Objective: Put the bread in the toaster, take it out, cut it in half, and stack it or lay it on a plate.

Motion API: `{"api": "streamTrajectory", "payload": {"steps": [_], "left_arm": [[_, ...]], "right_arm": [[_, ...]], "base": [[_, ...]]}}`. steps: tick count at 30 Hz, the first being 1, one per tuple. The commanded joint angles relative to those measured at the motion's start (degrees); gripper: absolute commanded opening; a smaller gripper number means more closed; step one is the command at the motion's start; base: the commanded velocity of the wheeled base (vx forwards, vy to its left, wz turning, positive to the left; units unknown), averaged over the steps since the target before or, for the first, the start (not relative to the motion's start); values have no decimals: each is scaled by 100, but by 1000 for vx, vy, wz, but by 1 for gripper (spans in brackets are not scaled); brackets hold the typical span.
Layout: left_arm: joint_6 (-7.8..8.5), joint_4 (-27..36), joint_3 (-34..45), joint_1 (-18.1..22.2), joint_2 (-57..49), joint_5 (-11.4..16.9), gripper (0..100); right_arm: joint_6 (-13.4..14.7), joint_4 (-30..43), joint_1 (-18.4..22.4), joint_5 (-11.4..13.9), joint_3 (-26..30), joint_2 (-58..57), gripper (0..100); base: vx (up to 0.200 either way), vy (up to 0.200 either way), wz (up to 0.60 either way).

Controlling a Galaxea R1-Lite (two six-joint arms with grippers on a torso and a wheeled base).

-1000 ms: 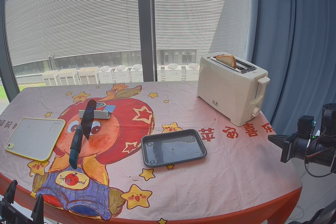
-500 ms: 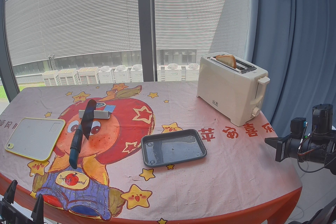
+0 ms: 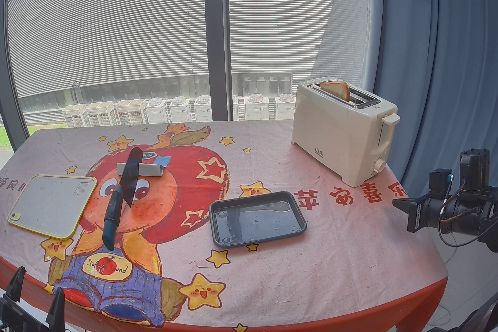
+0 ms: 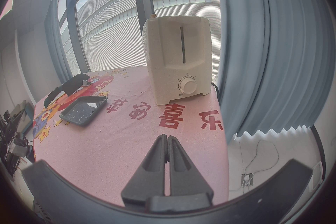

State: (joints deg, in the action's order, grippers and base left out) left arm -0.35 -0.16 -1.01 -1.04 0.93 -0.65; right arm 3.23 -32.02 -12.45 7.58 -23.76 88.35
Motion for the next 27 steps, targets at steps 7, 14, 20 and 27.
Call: {"api": "streamTrajectory", "payload": {"steps": [7, 14, 20, 27], "left_arm": [[-9, -2, 101, -2, -93, 3, 100], [0, -2, 101, -2, -93, 3, 100], [0, -2, 101, -2, -93, 3, 100], [-9, -2, 101, -2, -93, 3, 100]], "right_arm": [[72, -6, 14, 6, -155, 262, 0], [81, -23, 76, -11, -252, 526, 0], [116, -586, 199, -11, -428, 833, 0], [609, -981, 199, -73, -463, 956, 0]], "base": [[0, 0, 0], [0, 0, 0], [0, 0, 0], [0, 0, 0]]}}
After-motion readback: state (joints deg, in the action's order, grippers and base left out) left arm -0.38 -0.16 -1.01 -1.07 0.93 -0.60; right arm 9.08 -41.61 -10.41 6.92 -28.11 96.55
